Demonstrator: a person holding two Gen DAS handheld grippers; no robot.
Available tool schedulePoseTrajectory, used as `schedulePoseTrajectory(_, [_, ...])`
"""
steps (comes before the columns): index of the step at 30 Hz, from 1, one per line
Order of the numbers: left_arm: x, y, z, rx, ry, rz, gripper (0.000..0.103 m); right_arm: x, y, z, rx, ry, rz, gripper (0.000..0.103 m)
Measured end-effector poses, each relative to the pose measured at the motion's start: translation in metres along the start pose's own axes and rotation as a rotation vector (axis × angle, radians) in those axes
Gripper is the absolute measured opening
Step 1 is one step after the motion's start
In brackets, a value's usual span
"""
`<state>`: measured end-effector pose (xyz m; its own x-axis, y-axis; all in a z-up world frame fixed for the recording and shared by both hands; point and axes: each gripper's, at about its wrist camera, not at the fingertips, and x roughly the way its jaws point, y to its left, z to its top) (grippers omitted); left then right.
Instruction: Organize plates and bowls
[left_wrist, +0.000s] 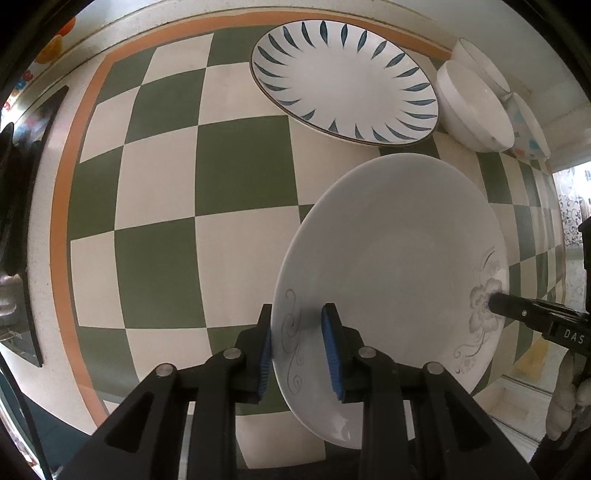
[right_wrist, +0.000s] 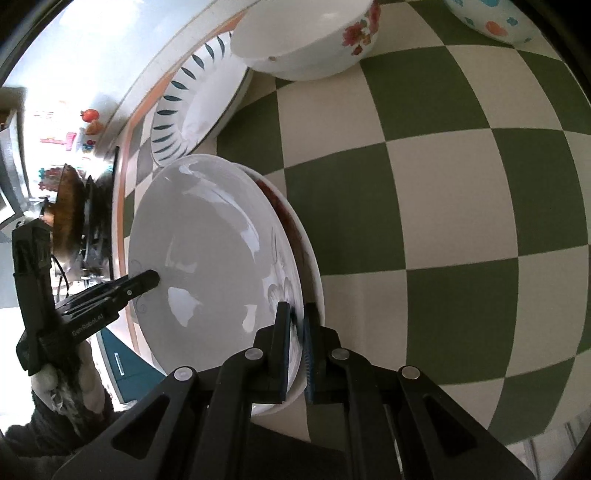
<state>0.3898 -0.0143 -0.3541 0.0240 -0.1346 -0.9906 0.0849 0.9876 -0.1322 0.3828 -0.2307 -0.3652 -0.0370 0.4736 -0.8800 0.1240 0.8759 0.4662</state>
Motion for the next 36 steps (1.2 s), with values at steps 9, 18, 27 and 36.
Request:
schedulePoseTrajectory(9, [0.003,-0.004,0.002,0.032,0.026,-0.005,0.023,-0.009,0.006,0.000,0.033,0.052,-0.045,0.015])
schedulePoseTrajectory(18, [-0.005,0.000,0.012,0.037,0.027,-0.019,0.023,-0.020,0.009,0.001,0.029,0.082,-0.097,0.026])
schedulePoseTrajectory(27, [-0.037,0.027,0.084,-0.019,-0.057,-0.023,0.024,-0.070,0.034,0.039,0.070,-0.114,-0.040,0.026])
schedulePoseTrajectory(36, [-0.007,0.034,0.201,0.052,-0.034,0.017,0.024,-0.016,0.050,0.107,0.274,-0.223,0.077,0.026])
